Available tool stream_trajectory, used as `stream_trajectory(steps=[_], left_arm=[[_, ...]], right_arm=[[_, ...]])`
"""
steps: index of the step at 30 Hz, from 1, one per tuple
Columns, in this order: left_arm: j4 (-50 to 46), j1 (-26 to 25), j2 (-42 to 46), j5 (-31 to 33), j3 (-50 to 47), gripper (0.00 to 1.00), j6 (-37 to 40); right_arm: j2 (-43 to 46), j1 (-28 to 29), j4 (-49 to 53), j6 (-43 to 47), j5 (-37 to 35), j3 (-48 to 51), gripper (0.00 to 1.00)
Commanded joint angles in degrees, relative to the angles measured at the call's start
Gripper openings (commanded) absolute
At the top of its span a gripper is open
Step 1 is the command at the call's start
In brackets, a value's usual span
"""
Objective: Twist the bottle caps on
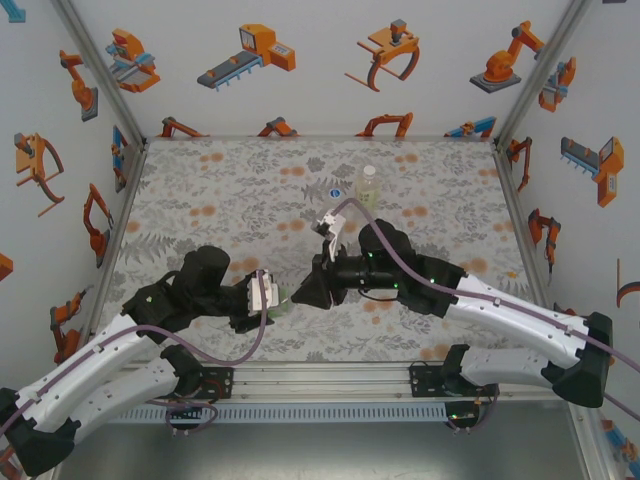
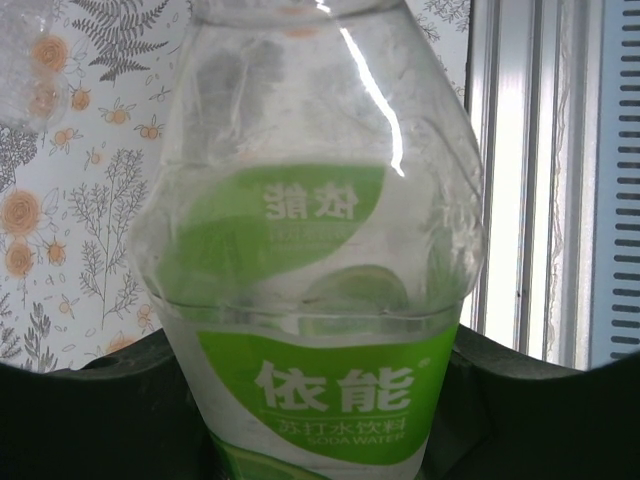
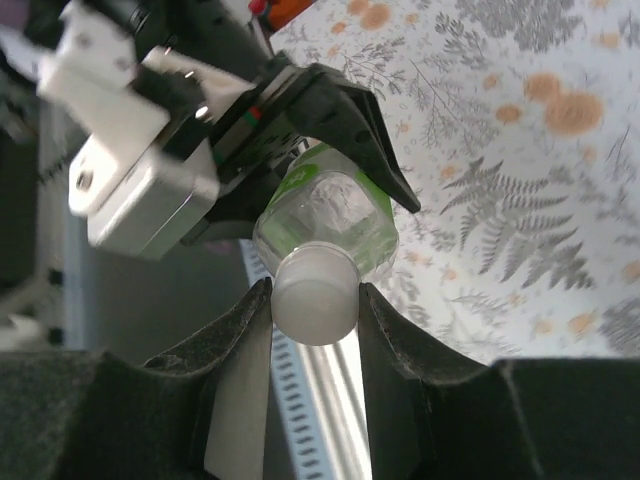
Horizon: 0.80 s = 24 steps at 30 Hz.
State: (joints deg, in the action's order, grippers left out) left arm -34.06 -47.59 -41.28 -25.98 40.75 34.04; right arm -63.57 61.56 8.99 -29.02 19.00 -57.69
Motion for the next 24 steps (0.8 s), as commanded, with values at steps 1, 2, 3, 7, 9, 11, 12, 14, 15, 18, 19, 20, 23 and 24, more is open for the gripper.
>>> stream_trajectory(steps=[1,2,3,7,9,11,12,14,15,18,19,20,23,24], left_arm=[[2.7,-0.3,0.9,-1.7,1.4,0.0,1.0],[2.7,-0.3,0.9,-1.4,1.4,0.0,1.0],[2.7,-0.3,0.8,-1.0,1.5,0.0,0.9],[2.8,-0.3,0.6,0.4,1.6,0.0,0.7],[2.8,-0.3,0.5,0.3,1.6,0.0,0.7],[2.8,-0.3,0.5,0.3,1.6,0.1,0.5],[2.7,-0.3,0.5,0.2,1.5,0.18,0.4],[2.8,-0.3,0.5,0.2,1.7,0.32,0.1],[2.8,-0.3,0.6,0.2,1.7,0.42,-0.2],[3.3,-0.3,1.0,0.9,1.5,0.75,-0.7],[3.4,-0.3,1.2,1.3,1.6,0.79,-0.9],[3.5,-0.3,1.2,1.6,1.5,0.8,-1.0],[3.6,-0.3,1.2,2.4,1.3,0.95,-1.3],[3.6,-0.3,1.2,2.6,1.4,0.97,-1.4]], right_arm=[[-1.4,0.1,4.3,-24.7,-9.9,-1.4,0.0],[-1.8,0.1,5.7,-29.4,-10.1,-1.8,0.0],[-2.1,0.1,6.0,-33.2,-10.0,-1.7,0.0],[-2.1,0.1,3.1,-45.8,-10.2,0.8,0.0],[-2.5,0.1,4.2,-45.8,-10.6,-0.1,0.0],[-2.9,0.1,6.8,-44.1,-11.3,-1.8,0.0],[-2.9,0.1,7.6,-43.8,-11.7,-2.4,0.0],[-2.9,0.0,9.2,-41.3,-12.8,-3.3,0.0],[-3.0,-0.1,10.1,-40.4,-13.3,-3.7,0.0],[-3.1,-1.1,14.1,-36.6,-14.5,-5.4,0.0],[-3.2,-1.7,15.9,-35.3,-14.9,-6.0,0.0],[-3.2,-2.5,17.2,-34.2,-15.0,-6.4,0.0],[-3.1,-6.0,21.4,-30.4,-14.7,-7.4,0.0],[-3.2,-7.6,23.0,-28.8,-14.4,-7.7,0.0]])
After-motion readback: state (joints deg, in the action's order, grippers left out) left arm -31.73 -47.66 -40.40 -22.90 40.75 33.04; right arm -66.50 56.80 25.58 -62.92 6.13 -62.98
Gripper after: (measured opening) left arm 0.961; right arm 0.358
